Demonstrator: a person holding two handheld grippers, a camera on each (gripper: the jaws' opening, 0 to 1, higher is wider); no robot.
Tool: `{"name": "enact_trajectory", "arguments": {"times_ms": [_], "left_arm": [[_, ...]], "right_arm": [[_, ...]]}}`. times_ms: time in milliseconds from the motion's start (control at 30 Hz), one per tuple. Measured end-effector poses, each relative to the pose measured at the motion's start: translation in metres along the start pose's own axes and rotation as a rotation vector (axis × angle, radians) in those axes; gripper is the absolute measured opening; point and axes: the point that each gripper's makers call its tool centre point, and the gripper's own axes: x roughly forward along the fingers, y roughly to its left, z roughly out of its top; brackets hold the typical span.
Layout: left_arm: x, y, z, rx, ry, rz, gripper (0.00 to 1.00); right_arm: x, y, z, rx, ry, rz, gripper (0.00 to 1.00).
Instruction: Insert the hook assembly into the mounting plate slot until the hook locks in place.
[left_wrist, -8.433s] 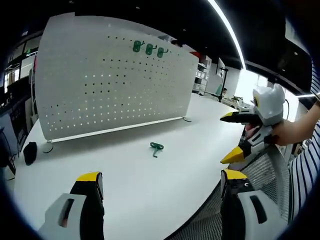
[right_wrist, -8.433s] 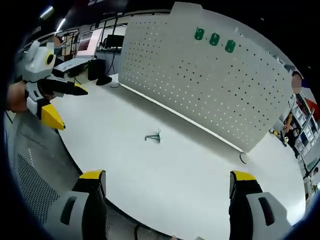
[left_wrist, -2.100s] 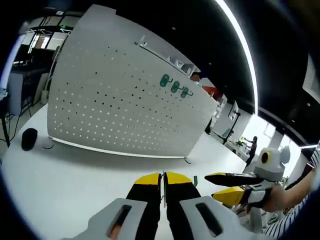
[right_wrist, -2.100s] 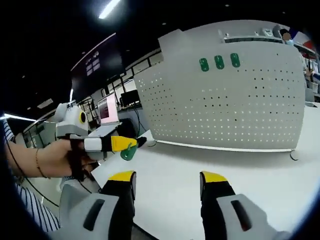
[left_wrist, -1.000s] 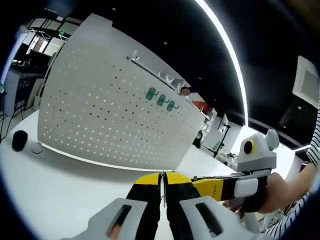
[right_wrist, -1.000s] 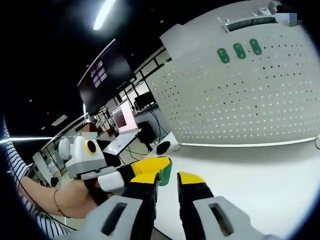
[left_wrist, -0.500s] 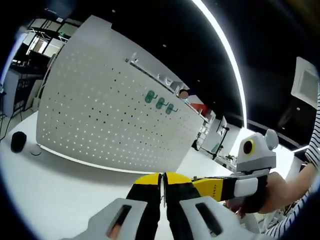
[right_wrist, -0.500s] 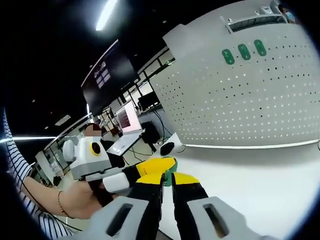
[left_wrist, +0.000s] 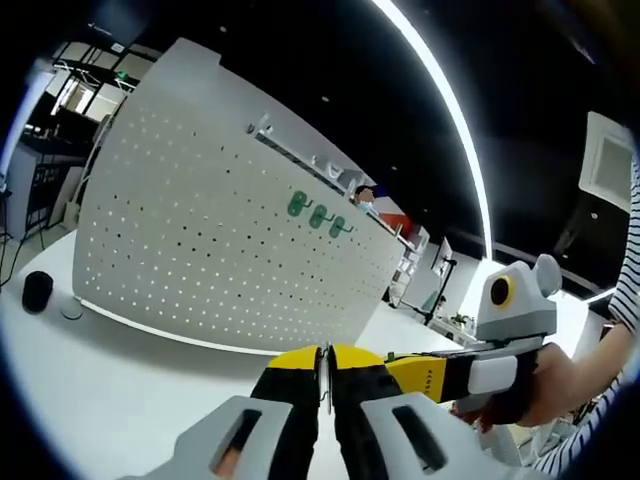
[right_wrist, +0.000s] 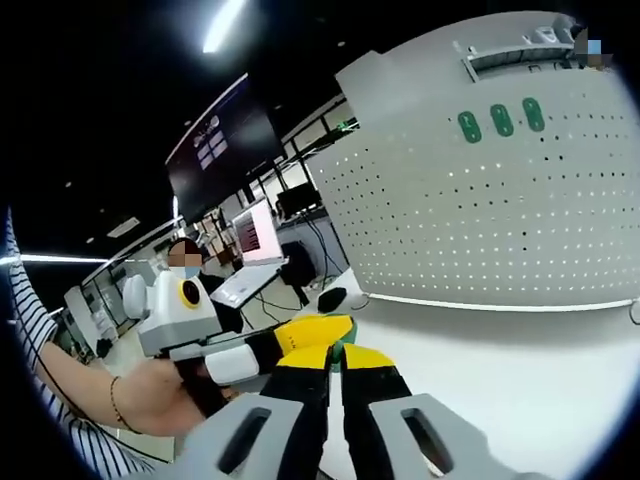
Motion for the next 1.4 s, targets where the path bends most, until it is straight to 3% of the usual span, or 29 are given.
{"name": "enact_trajectory", "arguments": {"times_ms": [200,400,567,667,800,1100,1400], "left_arm": [[0.000,-0.001,0.000,0.047,0.039,-0.002,0.05],[-0.004,0.008,0.007,0.033,0.032,0.016,0.18],[-0.009,0.013,0.004,0.041,0.053,0.018,0.29],[-0.012,0.014,-0.001,0.043,0.066,0.020,0.43],[-0.016,0.013,-0.011,0.055,0.092,0.017,0.54],[-0.023,0.006,-0.029,0.062,0.130,0.009,0.74],[-0.029,0.008,-0.042,0.061,0.145,0.032,0.87]], "right_arm": [[0.000,-0.002,-0.001,-0.064,0.012,-0.017,0.00],[-0.002,-0.008,0.001,-0.157,0.010,-0.053,0.00],[-0.004,-0.014,0.007,-0.204,-0.012,-0.082,0.00],[-0.006,-0.014,0.011,-0.243,-0.030,-0.092,0.00],[-0.005,-0.012,0.013,-0.273,-0.040,-0.096,0.00],[-0.004,-0.011,0.019,-0.318,-0.073,-0.104,0.00],[-0.005,-0.016,0.030,-0.346,-0.118,-0.141,0.00]]}}
